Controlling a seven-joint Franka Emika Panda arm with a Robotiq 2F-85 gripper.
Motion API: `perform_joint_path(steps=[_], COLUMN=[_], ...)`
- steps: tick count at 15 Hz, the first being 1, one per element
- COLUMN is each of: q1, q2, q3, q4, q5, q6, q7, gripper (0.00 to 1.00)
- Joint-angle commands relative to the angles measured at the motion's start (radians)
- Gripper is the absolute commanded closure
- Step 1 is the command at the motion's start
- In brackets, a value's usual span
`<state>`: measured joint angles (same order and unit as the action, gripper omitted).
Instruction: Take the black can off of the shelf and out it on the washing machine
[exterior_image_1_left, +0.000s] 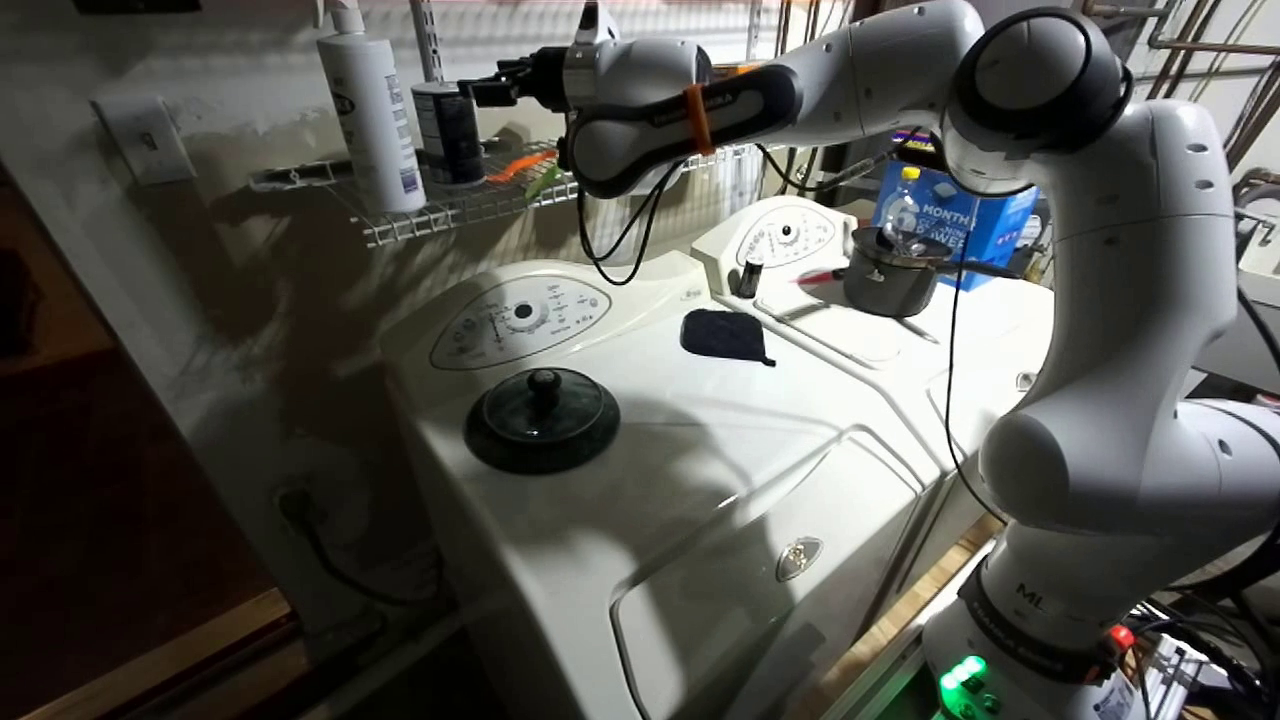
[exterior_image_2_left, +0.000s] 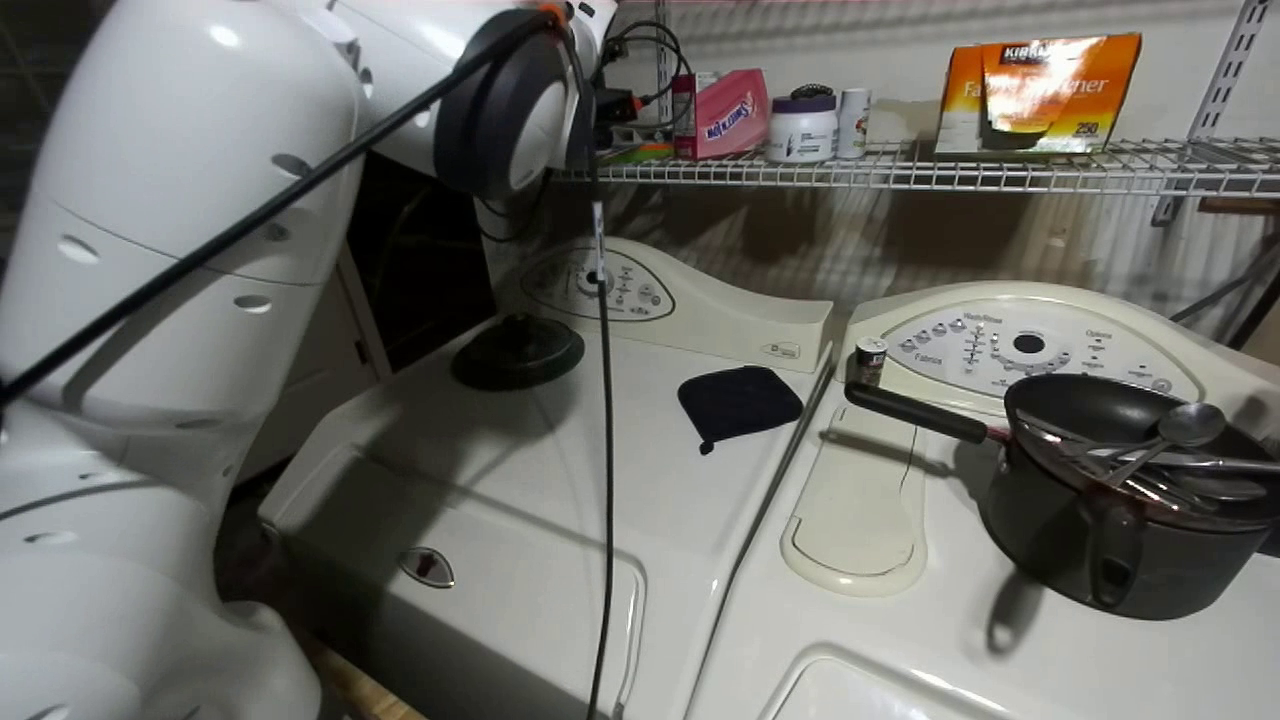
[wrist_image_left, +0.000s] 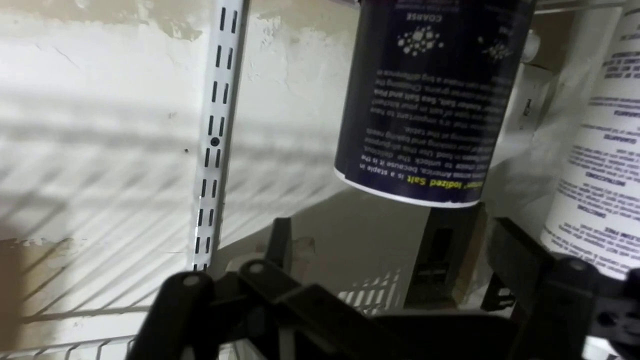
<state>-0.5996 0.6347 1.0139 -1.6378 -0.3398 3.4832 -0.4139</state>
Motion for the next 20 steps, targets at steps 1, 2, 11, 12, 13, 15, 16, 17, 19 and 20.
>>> perform_joint_path(steps=[1, 2, 11, 12, 13, 15, 16, 17, 19, 20], q1=[-0.034, -0.028, 0.015, 0.022, 0.028, 0.048, 0.057, 0.065, 0.080, 0.087], q2=[0.159, 0.174, 0.287, 0.306, 0.319, 0.344, 0.355, 0.365, 0.386, 0.400], q3=[0.124, 0.129, 0.188, 0.205, 0.217, 0.236, 0.245, 0.252, 0.267, 0.277], q4=[0.084, 0.096, 0.218, 0.239, 0.255, 0.295, 0.314, 0.331, 0.365, 0.385], q5=[-0.105, -0.103, -0.087, -0.090, -0.089, -0.084, -0.081, -0.078, -0.074, -0.073], q6=[-0.040, -0.054, -0.223, -0.251, -0.277, -0.334, -0.361, -0.383, -0.425, -0.447], q7=[-0.007, -0.007, -0.034, -0.046, -0.056, -0.079, -0.090, -0.100, -0.123, -0.138], gripper=[0.00, 0.00, 0.00, 0.00, 0.00, 0.00, 0.00, 0.00, 0.00, 0.00])
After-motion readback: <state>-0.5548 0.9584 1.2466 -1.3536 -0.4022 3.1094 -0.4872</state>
